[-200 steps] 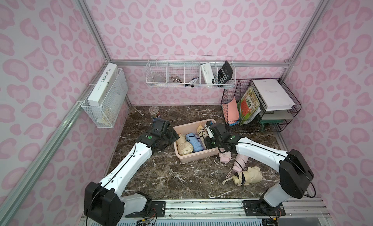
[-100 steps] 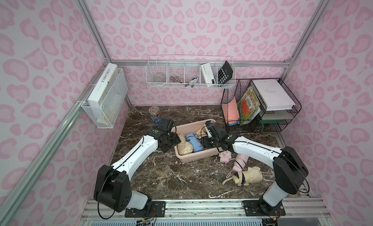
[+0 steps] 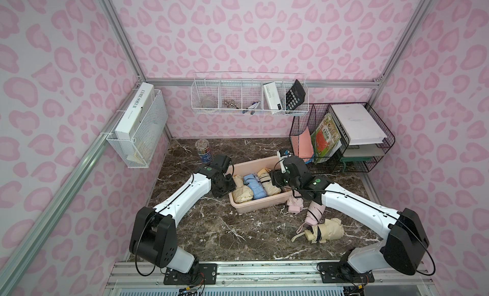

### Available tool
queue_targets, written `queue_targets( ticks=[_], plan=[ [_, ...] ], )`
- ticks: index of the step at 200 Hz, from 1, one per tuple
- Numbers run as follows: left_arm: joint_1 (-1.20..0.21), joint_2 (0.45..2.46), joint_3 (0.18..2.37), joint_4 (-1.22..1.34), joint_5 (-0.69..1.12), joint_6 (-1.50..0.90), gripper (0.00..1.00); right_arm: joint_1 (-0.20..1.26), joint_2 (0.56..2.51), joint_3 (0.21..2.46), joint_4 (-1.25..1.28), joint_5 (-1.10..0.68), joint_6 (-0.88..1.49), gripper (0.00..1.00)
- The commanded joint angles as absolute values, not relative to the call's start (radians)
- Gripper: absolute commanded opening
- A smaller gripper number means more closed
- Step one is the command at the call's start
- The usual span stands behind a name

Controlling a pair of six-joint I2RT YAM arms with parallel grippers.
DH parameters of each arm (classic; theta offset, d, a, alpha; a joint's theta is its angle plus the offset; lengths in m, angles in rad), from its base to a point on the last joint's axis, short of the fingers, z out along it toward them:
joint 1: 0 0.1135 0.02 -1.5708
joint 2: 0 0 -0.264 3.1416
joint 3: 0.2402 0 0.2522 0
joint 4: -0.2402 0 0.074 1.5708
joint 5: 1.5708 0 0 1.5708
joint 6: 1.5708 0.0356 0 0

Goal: Put the umbrella into the storage box
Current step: Move the storage box to the center of the board, then pick up the umbrella from the center of the board.

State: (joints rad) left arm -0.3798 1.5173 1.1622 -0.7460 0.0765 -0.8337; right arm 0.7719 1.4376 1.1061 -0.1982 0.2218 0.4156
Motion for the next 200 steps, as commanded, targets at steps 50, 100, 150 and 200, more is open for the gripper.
queue_targets(
  ticks=[50,100,150,200],
  plan=[
    [-0.338,1.471,1.122,-0.865,-0.058,-0.780,0.20,0.692,1.323,1.059,-0.312,0.304,0.531,0.68],
    [-0.283,1.430,1.127,-0.884,-0.087,-0.673,0.21,0.558,1.339,1.025,-0.479,0.241,0.607,0.73],
    [-0.273,1.392,1.146,-0.859,-0.060,-0.651,0.53,0.554,1.422,0.969,-0.457,0.137,0.596,0.85],
    [-0.275,1.319,1.165,-0.832,-0.049,-0.691,0.73,0.548,1.522,0.954,-0.428,0.110,0.554,0.90]
  ],
)
